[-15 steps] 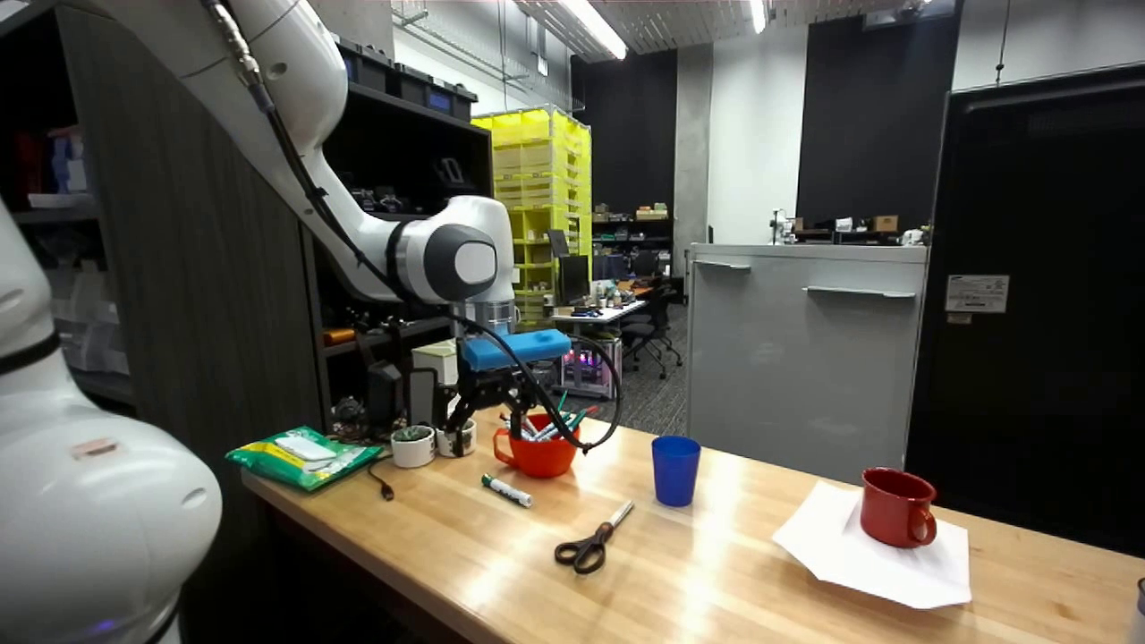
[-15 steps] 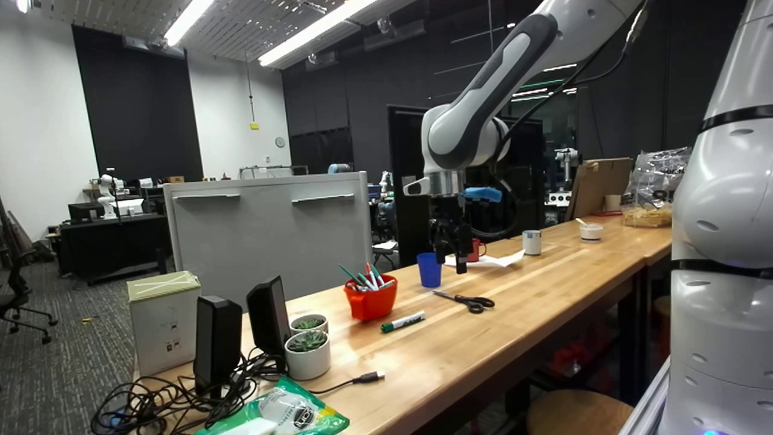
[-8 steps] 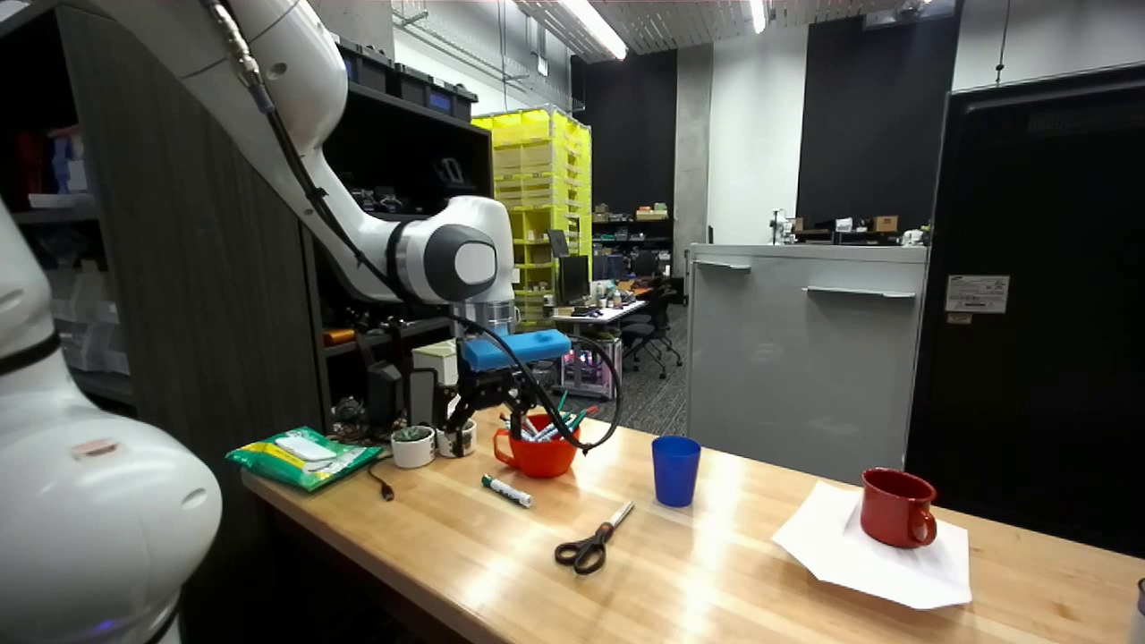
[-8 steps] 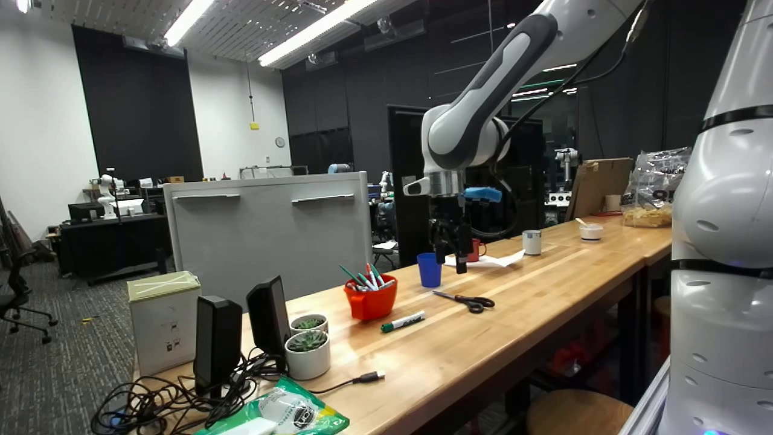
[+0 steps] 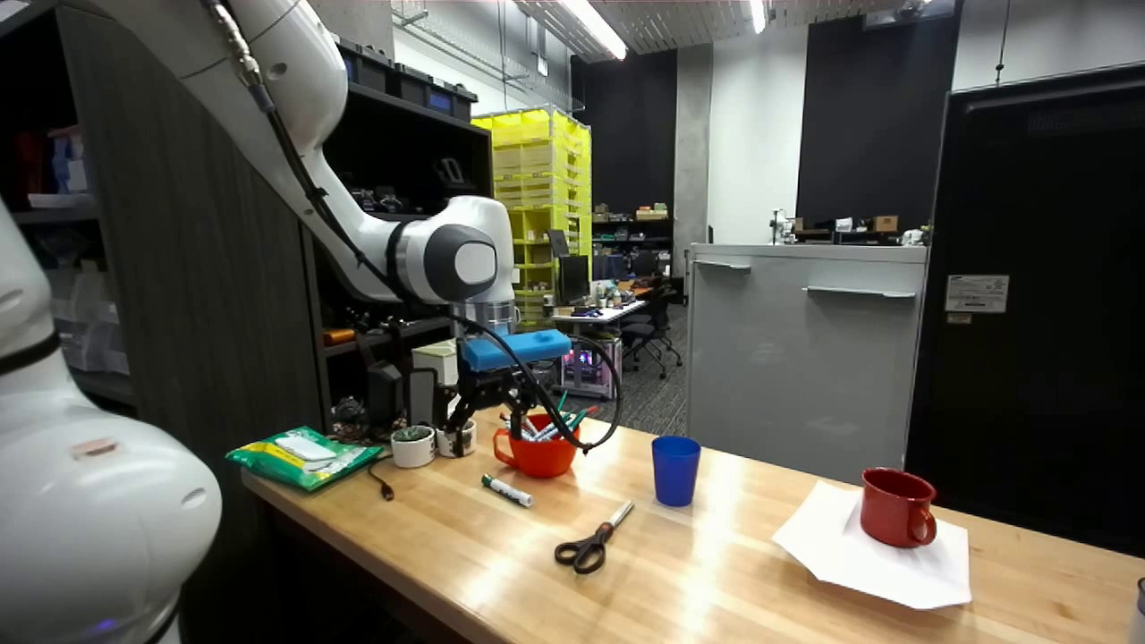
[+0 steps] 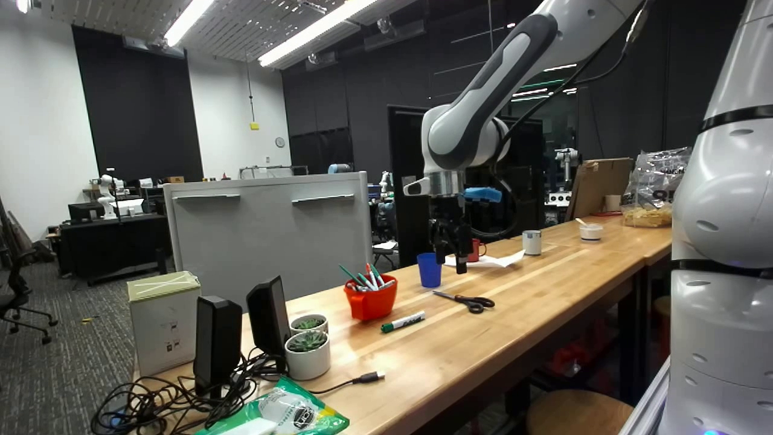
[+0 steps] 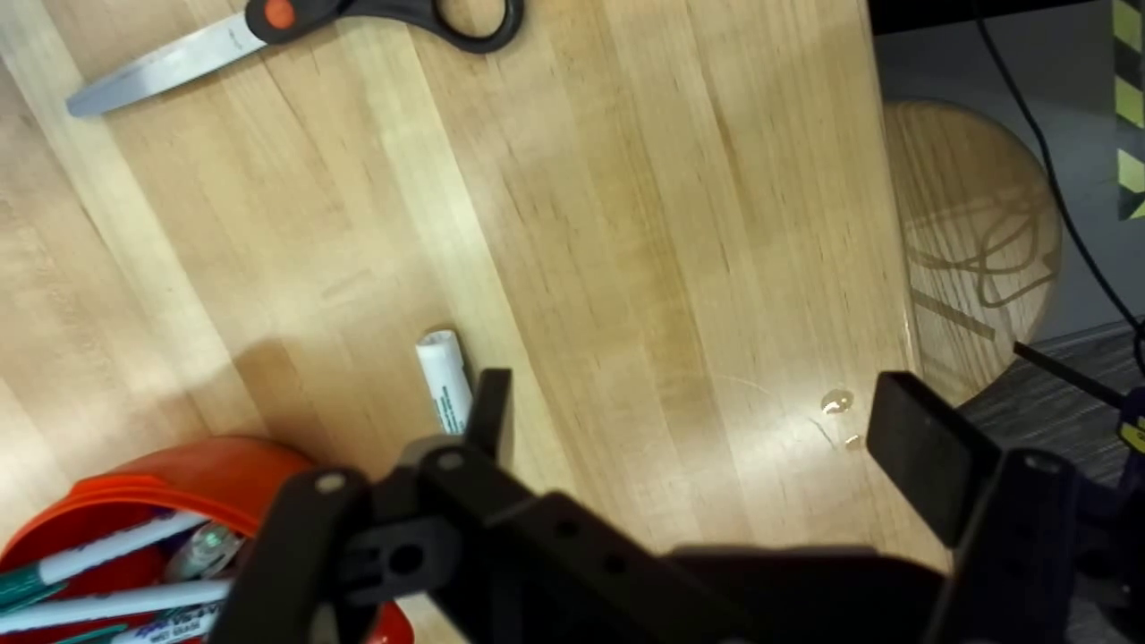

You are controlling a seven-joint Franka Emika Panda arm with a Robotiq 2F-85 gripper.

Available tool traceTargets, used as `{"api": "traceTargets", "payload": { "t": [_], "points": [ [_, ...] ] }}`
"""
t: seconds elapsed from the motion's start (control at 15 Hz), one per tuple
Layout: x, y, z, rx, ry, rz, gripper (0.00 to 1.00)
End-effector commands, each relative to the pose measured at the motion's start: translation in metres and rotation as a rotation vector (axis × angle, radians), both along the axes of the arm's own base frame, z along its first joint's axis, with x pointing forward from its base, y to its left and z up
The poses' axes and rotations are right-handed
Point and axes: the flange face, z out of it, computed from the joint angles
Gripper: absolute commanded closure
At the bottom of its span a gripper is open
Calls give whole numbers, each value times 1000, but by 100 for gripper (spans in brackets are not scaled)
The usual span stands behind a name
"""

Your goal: Put the marker in the left red cup

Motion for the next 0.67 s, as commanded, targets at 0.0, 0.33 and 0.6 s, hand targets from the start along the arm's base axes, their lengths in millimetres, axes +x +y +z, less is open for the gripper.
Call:
{"api": "traceTargets", "payload": {
  "t": [0.0,0.33,0.6],
  "points": [
    [9,1,-1,-14,-32,46,0],
    [41,4,-4,-35,-97,145,0],
    [62,11,-17,-7,-69,206,0]
  ]
}}
